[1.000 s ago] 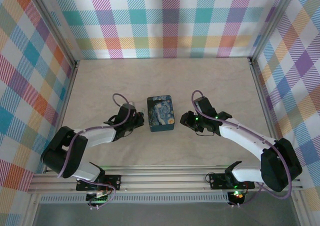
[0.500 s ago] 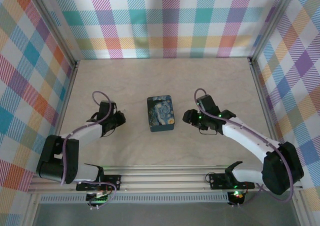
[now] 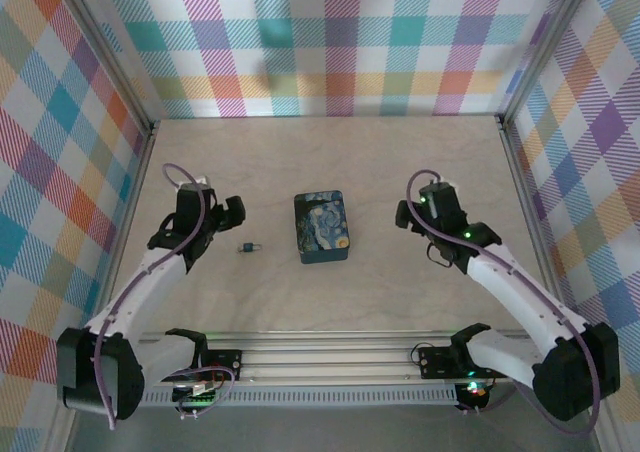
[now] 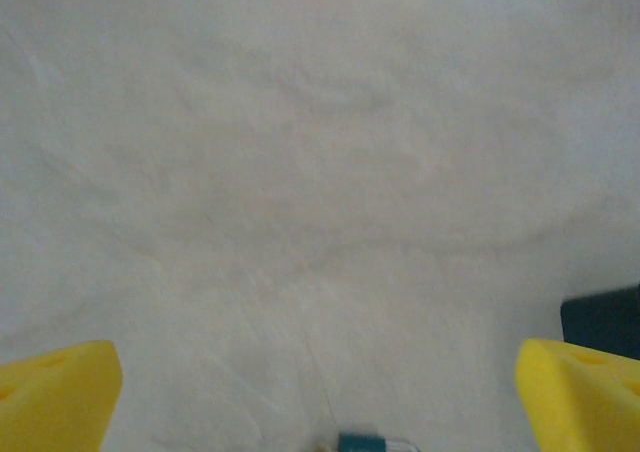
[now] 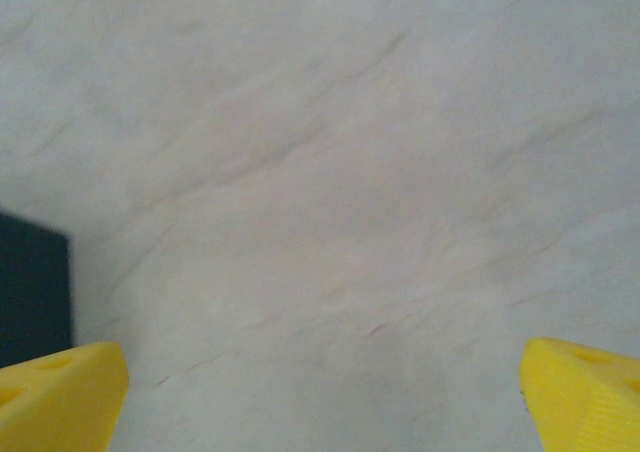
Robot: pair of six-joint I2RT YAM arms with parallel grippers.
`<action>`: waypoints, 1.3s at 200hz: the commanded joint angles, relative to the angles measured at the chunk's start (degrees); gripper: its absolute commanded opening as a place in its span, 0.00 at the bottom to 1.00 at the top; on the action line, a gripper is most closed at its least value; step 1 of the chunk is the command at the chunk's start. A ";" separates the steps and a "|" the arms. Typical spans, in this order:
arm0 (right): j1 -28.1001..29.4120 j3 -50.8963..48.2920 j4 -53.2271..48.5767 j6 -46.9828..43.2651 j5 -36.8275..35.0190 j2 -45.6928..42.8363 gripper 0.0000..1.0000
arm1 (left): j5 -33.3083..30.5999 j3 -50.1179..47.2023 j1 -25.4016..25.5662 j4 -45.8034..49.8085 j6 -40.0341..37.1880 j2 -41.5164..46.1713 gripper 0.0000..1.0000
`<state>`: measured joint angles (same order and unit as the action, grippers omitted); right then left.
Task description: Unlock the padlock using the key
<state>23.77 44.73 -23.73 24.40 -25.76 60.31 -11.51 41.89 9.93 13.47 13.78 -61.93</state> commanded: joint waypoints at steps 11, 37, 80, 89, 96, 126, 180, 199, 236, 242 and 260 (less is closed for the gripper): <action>-5.66 -9.94 17.49 -14.58 -5.97 -2.30 1.00 | -1.31 -2.57 -0.67 -13.37 -16.26 0.66 1.00; -10.30 -17.24 30.21 -18.38 -2.62 -1.07 1.00 | -3.73 -7.04 -0.66 -22.19 -19.58 -4.38 1.00; -14.79 -27.17 54.62 -19.70 1.97 5.36 1.00 | -5.21 -17.63 -0.71 -43.68 -16.14 -9.88 1.00; -14.89 -28.13 58.91 -20.77 2.27 7.05 1.00 | -6.42 -18.74 -0.70 -46.87 -15.95 -11.33 1.00; -15.02 -28.70 62.61 -21.75 2.82 8.45 1.00 | -7.52 -19.42 -0.71 -49.25 -15.91 -12.58 1.00; -16.09 -28.70 72.19 -23.29 6.67 14.19 1.00 | -12.01 -21.14 -1.24 -57.94 -13.98 -18.40 1.00; -18.58 -28.49 83.29 -24.49 14.00 25.32 1.00 | -7.03 -20.16 -1.70 -66.12 -15.64 -28.47 1.00; -18.67 -27.65 84.71 -24.47 13.21 28.19 1.00 | -4.57 -19.06 -3.02 -63.01 -14.76 -28.05 1.00; -22.30 -22.67 73.97 -21.22 17.01 27.58 1.00 | -1.61 -18.56 -4.40 -61.27 -14.21 -27.67 1.00; -22.30 -22.75 73.75 -21.24 16.97 27.28 1.00 | -1.67 -18.56 -4.39 -61.30 -14.24 -27.74 1.00; -22.28 -22.76 73.96 -21.24 17.02 27.36 1.00 | -1.66 -18.63 -4.38 -61.34 -14.30 -27.68 1.00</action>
<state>1.65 21.54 50.92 2.11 -11.09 88.03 -14.48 22.22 6.09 -46.57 -0.91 -89.69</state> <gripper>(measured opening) 0.996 0.999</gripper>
